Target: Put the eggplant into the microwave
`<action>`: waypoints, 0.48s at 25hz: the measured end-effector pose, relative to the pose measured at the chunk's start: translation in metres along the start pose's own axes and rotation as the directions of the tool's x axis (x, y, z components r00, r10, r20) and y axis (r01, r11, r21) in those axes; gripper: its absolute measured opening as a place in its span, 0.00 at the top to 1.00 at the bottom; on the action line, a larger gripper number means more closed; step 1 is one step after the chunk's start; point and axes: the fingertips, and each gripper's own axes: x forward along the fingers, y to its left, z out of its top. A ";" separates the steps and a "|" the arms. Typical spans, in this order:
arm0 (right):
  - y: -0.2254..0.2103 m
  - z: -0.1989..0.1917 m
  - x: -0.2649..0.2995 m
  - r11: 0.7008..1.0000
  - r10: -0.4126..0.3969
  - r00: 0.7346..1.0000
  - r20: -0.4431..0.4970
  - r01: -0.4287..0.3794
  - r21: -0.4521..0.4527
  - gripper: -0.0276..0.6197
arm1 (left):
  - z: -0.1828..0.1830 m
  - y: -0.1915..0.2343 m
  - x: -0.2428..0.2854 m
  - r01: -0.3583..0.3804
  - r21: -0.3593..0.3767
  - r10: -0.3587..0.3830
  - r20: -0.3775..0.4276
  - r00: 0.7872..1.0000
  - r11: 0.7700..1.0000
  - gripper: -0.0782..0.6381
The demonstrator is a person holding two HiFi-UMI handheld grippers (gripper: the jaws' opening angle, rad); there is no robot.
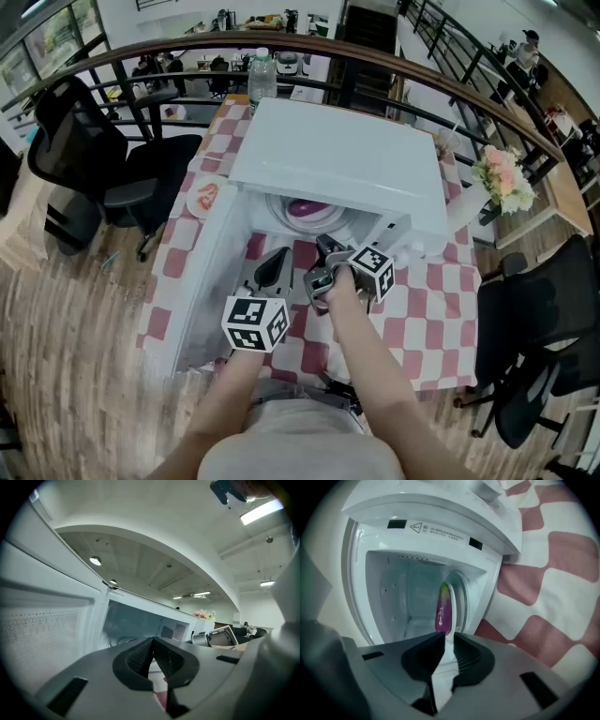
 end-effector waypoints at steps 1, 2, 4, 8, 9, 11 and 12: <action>0.001 0.001 -0.004 1.000 0.001 1.000 0.003 -0.001 -0.014 0.89 | 0.001 -0.002 -0.001 -0.001 0.000 0.001 0.002 1.000 1.000 0.89; 0.005 0.002 -0.008 1.000 0.016 1.000 0.008 -0.016 -0.023 0.91 | 0.002 -0.004 -0.002 -0.003 -0.001 0.003 0.006 1.000 1.000 0.89; 0.015 0.003 -0.015 0.997 0.080 0.997 0.019 -0.080 -0.018 0.92 | 0.004 -0.008 -0.004 -0.007 0.000 0.007 0.013 1.000 1.000 0.89; 0.032 0.002 -0.026 0.986 0.163 0.987 -0.003 -0.163 -0.019 0.92 | 0.008 -0.013 -0.005 -0.020 -0.001 0.020 0.021 1.000 1.000 0.89; 0.035 0.002 -0.029 0.984 0.174 0.985 -0.011 -0.174 -0.024 0.92 | 0.010 -0.014 -0.005 -0.023 -0.002 0.023 0.022 0.999 1.000 0.89; 0.043 0.002 -0.034 0.980 0.195 0.980 -0.025 -0.196 -0.044 0.92 | 0.012 -0.016 -0.004 -0.029 -0.004 0.029 0.026 0.999 1.000 0.89; 0.046 0.001 -0.037 0.977 0.203 0.979 -0.030 -0.204 -0.061 0.92 | 0.013 -0.017 -0.004 -0.031 -0.005 0.031 0.028 0.999 0.999 0.89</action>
